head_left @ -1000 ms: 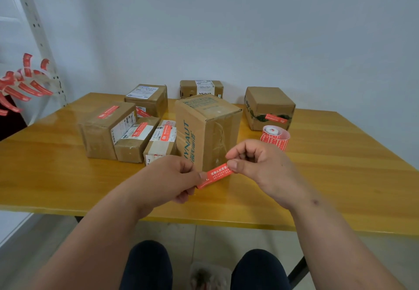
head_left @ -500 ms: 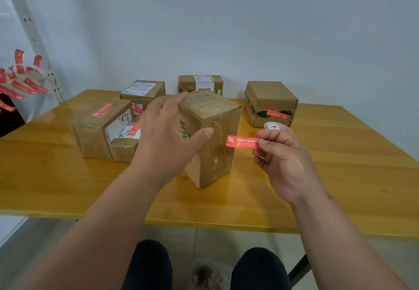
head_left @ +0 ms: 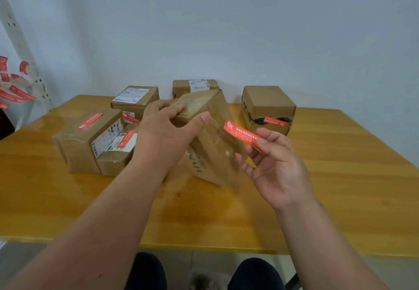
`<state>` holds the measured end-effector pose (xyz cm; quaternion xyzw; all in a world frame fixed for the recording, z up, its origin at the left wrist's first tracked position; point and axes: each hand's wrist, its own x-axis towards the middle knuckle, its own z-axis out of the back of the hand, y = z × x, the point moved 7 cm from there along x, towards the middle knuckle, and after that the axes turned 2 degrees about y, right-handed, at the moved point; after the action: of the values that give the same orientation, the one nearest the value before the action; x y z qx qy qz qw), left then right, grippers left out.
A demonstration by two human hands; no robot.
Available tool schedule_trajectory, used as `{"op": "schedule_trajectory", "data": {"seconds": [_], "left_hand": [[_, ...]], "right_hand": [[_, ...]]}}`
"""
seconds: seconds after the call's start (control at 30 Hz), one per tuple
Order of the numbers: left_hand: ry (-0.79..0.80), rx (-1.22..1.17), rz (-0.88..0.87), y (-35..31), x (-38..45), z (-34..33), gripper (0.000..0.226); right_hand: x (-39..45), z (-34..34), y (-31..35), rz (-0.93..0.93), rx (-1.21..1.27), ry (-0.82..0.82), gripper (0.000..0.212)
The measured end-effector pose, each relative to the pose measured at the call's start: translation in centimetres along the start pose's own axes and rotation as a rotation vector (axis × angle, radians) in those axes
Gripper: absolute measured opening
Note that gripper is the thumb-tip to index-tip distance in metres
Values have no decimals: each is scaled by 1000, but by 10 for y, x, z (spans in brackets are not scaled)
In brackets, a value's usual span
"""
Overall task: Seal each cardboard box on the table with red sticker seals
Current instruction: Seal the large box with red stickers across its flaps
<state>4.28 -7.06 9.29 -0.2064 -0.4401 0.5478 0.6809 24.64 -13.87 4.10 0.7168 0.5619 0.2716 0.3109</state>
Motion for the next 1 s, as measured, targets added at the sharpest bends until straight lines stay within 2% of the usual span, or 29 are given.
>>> {"op": "schedule_trajectory", "data": {"seconds": [0.1,0.17,0.27,0.37,0.47,0.53,0.6,0.7,0.77,0.9,1.0], "left_hand": [[-12,-258,138,16,-9,-10,79],[0,-252,211,21,-21,-12,77],[190,-72,261,24,-35,-19,82],[399,162,265,30,-41,-23,71],[486,350,239,36,-44,-26,63],[451,365,249,36,-43,-24,60],[323,346,213,30,-37,-18,60],[176,280,35,13,-24,-13,57],[187,234,-44,4,-14,-17,49],[228,115,-77,-8,6,-28,11],[270,107,-19,-9,21,-35,32]], "right_hand": [[4,-6,2,38,56,-9,20],[6,-6,7,70,30,-39,20],[11,0,18,96,-72,-106,19],[18,2,26,76,-164,-135,16],[23,-1,29,45,-304,-139,13],[25,-6,29,31,-419,-126,12],[28,-10,29,26,-518,-125,12],[36,-12,31,27,-653,-152,12],[42,-13,35,42,-722,-162,12],[52,-14,43,66,-820,-182,11],[60,-15,43,66,-864,-192,11]]}}
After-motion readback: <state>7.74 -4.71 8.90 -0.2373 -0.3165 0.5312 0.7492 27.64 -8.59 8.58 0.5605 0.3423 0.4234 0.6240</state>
